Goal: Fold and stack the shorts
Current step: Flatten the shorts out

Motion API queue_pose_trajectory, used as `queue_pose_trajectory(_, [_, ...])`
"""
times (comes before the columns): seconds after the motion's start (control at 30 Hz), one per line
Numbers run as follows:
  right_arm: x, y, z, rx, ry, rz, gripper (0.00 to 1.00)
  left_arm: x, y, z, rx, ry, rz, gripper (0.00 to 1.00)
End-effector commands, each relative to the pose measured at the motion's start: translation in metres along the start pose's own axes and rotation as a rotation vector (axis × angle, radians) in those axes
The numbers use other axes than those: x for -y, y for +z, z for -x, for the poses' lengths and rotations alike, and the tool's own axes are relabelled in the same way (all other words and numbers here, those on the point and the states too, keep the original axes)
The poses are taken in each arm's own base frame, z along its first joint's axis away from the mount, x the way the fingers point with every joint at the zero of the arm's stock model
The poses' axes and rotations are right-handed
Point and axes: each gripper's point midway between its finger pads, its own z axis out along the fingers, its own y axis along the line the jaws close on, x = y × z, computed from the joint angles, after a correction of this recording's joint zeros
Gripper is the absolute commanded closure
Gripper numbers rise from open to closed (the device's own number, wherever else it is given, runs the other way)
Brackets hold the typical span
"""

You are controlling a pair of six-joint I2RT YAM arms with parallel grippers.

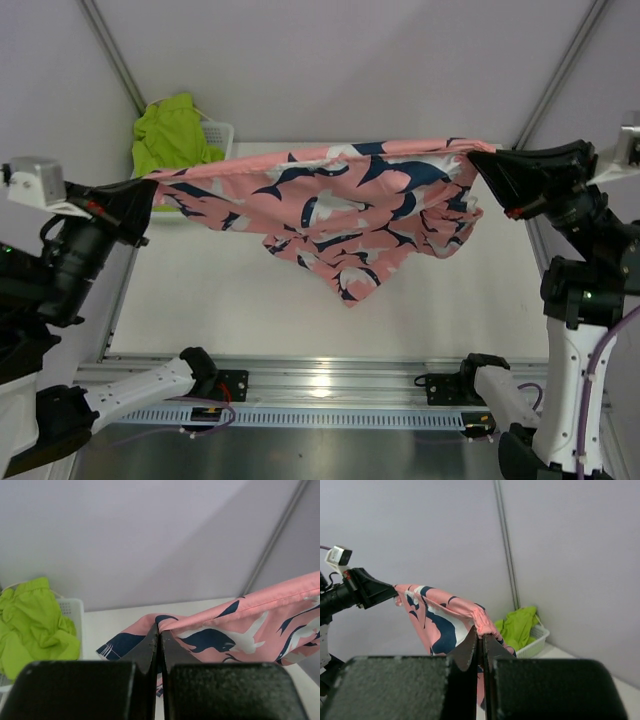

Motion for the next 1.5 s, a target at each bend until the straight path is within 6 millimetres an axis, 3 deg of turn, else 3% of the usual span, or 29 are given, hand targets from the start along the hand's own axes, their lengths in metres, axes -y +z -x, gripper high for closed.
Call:
queue_pose_trajectory(0.0, [-0.045, -0.007, 0.031, 0.077, -0.1, 0.048, 1.0, 0.003, -0.023, 0.026, 0.077, 0.022, -0.099, 1.0])
queue_pose_trajectory(0.1, [-0.074, -0.016, 0.042, 0.095, -0.147, 0.057, 1.0, 0.005, -0.034, 0.032, 0.093, 0.012, -0.146, 1.0])
queue_pose_trajectory(0.17, [-0.082, -0.018, 0.046, 0.085, -0.135, 0.039, 1.0, 0.006, -0.037, 0.036, 0.101, 0.002, -0.157, 1.0])
queue_pose_trajectory(0.2, [-0.096, -0.019, 0.056, 0.096, -0.169, 0.053, 1.0, 0.005, -0.041, 0.046, 0.121, -0.008, -0.158, 1.0])
queue_pose_trajectory(0.23, [-0.1, -0.018, 0.059, 0.087, -0.174, 0.057, 1.0, 0.004, -0.041, 0.047, 0.119, -0.007, -0.155, 1.0])
queue_pose_trajectory(0.27, [-0.086, -0.013, 0.056, 0.058, -0.129, 0.024, 1.0, 0.003, -0.039, 0.048, 0.114, -0.005, -0.139, 1.0])
queue_pose_trajectory(0.3, [-0.084, -0.01, 0.059, 0.05, -0.132, 0.016, 1.0, 0.001, -0.042, 0.066, 0.143, -0.021, -0.133, 1.0])
queue_pose_trajectory(0.33, [-0.088, -0.008, 0.063, 0.032, -0.123, 0.021, 1.0, 0.002, -0.038, 0.067, 0.133, -0.011, -0.126, 1.0])
queue_pose_trajectory(0.37, [-0.072, 0.0, 0.061, 0.009, -0.089, 0.005, 1.0, 0.001, -0.034, 0.064, 0.108, 0.01, -0.108, 1.0])
queue_pose_trajectory(0.4, [-0.068, 0.003, 0.063, 0.001, -0.081, -0.002, 1.0, 0.0, -0.029, 0.079, 0.123, 0.0, -0.085, 1.0])
queue_pose_trajectory(0.47, [-0.053, 0.007, 0.061, -0.018, -0.041, -0.041, 1.0, 0.002, -0.017, 0.065, 0.043, 0.026, -0.052, 1.0])
queue_pose_trajectory(0.53, [-0.023, 0.015, 0.048, -0.066, 0.044, -0.088, 1.0, 0.01, -0.004, 0.061, 0.022, 0.02, -0.054, 1.0])
queue_pose_trajectory(0.57, [-0.007, 0.017, 0.037, -0.088, 0.086, -0.109, 1.0, 0.021, 0.012, 0.043, -0.015, 0.036, -0.065, 1.0])
queue_pose_trajectory(0.63, [0.013, 0.019, 0.024, -0.1, 0.132, -0.125, 1.0, 0.023, 0.02, 0.036, -0.021, 0.031, -0.053, 1.0])
queue_pose_trajectory(0.67, [0.032, 0.018, 0.009, -0.114, 0.172, -0.158, 1.0, 0.026, 0.028, 0.02, -0.056, 0.049, -0.042, 1.0])
queue_pose_trajectory(0.77, [0.057, 0.017, -0.011, -0.138, 0.212, -0.191, 1.0, 0.028, 0.042, 0.01, -0.067, 0.053, -0.02, 1.0])
queue_pose_trajectory(0.87, [0.063, 0.02, -0.015, -0.13, 0.221, -0.167, 1.0, 0.03, 0.046, 0.014, -0.055, 0.045, -0.032, 1.0])
queue_pose_trajectory(0.93, [0.062, 0.022, -0.011, -0.122, 0.206, -0.153, 1.0, 0.031, 0.044, 0.022, -0.031, 0.037, -0.042, 1.0])
queue_pose_trajectory(0.97, [0.06, 0.023, -0.009, -0.118, 0.205, -0.147, 1.0, 0.028, 0.037, 0.036, 0.005, 0.023, -0.045, 1.0])
queue_pose_trajectory(1.13, [0.033, 0.024, 0.015, -0.087, 0.141, -0.107, 1.0, 0.03, 0.013, 0.067, 0.106, 0.007, -0.118, 1.0])
queue_pose_trajectory(1.47, [-0.048, 0.003, 0.046, -0.007, 0.027, -0.028, 1.0, 0.03, -0.038, 0.077, 0.189, -0.014, -0.252, 1.0])
